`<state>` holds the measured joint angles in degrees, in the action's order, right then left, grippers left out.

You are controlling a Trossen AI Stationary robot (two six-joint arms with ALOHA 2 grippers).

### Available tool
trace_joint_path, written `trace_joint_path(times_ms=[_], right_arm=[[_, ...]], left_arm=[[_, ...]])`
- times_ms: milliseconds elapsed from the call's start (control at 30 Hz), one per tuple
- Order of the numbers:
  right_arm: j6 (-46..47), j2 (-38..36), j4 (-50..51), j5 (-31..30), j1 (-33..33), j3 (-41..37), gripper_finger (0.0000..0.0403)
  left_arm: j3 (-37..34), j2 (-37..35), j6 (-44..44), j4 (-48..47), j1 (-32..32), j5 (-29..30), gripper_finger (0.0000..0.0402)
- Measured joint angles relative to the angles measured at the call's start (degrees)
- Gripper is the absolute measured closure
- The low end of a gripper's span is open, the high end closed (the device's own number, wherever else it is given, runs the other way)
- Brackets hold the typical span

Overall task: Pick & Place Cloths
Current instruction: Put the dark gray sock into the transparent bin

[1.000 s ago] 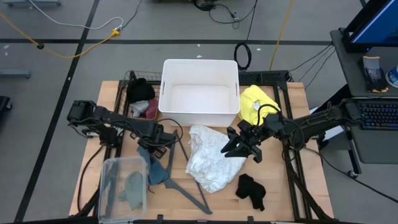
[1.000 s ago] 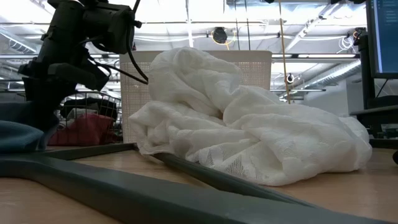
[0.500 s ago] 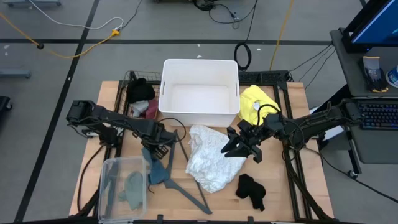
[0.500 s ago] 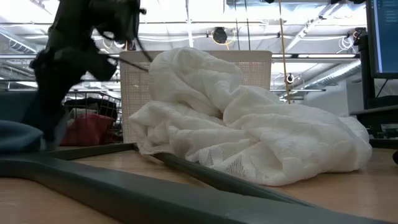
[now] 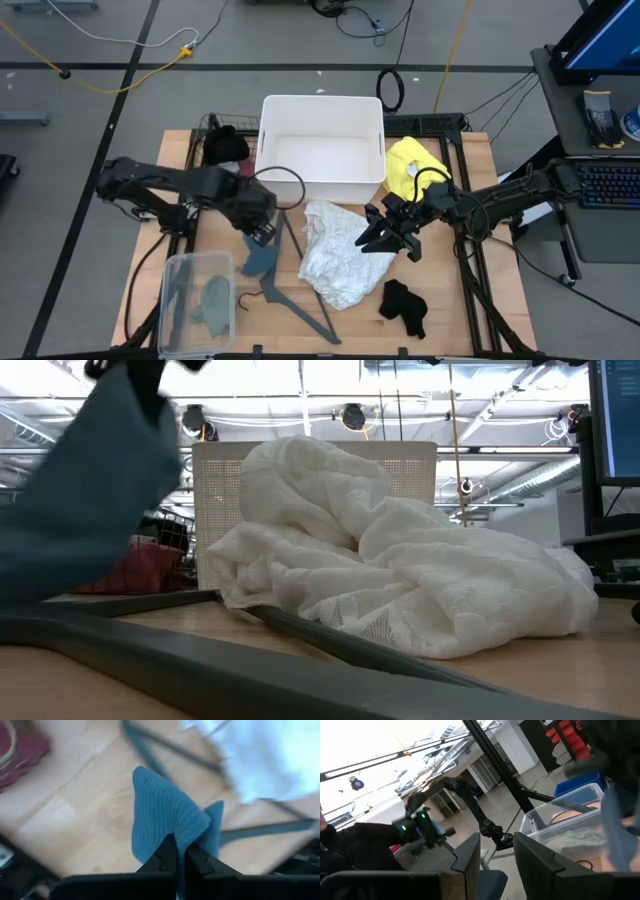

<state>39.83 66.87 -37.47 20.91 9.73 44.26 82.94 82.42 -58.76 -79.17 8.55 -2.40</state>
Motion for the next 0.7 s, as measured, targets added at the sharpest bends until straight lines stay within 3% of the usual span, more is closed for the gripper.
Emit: trace_joint_path(times_ms=[367, 700], right_arm=[[-0.2, 0.0, 0.0, 0.0, 0.0, 0.0, 0.0293], [-0.2, 0.0, 0.0, 0.0, 0.0, 0.0, 0.0293]], left_arm=[[20.6, -1.3, 2.7, 2.2, 4.9, 2.6, 0.0401], [30.2, -1.2, 29.5, 19.2, 14.3, 2.5, 0.0401]])
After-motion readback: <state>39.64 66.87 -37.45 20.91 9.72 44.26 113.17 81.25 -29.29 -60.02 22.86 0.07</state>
